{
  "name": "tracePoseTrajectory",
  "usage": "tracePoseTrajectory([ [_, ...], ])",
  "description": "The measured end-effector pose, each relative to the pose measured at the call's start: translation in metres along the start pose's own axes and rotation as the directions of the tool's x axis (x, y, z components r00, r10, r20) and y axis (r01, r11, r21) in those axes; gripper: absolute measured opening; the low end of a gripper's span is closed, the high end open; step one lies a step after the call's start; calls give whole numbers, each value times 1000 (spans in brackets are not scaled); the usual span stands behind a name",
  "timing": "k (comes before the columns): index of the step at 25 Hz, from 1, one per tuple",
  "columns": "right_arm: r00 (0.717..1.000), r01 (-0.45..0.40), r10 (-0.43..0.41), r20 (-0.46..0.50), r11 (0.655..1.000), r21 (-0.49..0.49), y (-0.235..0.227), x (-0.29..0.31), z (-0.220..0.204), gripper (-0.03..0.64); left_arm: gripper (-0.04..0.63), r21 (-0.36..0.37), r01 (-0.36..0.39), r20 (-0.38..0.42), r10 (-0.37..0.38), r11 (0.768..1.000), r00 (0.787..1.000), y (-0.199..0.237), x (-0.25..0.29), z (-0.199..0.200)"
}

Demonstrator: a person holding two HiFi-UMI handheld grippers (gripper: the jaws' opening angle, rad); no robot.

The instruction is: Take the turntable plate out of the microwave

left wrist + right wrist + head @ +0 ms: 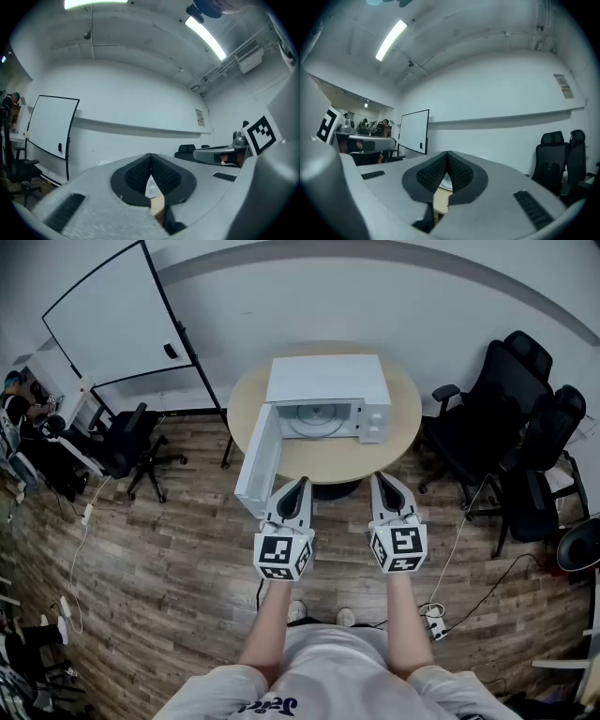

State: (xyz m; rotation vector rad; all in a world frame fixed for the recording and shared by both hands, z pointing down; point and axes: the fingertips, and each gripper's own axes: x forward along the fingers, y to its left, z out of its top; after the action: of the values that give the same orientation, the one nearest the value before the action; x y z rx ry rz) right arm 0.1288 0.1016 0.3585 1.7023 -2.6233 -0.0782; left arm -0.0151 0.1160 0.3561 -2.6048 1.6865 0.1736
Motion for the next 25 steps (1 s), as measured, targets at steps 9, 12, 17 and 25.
tracePoseTrajectory([
  [9,996,58,-63,59,995,84,-47,-40,4,12,14,63,-24,12,23,998,1000,-53,5,-7],
  [12,997,57,-65,53,988,143,-60,-42,-6,12,14,72,-21,-16,22,997,1000,-65,5,-18],
  [17,999,35,-30,-26,979,201,-55,-33,-39,12,14,59,-32,-67,36,998,997,-61,4,-36],
  [25,995,-22,38,-90,985,173,-32,16,-62,12,14,12,-33,-100,34,999,994,-28,30,-57],
])
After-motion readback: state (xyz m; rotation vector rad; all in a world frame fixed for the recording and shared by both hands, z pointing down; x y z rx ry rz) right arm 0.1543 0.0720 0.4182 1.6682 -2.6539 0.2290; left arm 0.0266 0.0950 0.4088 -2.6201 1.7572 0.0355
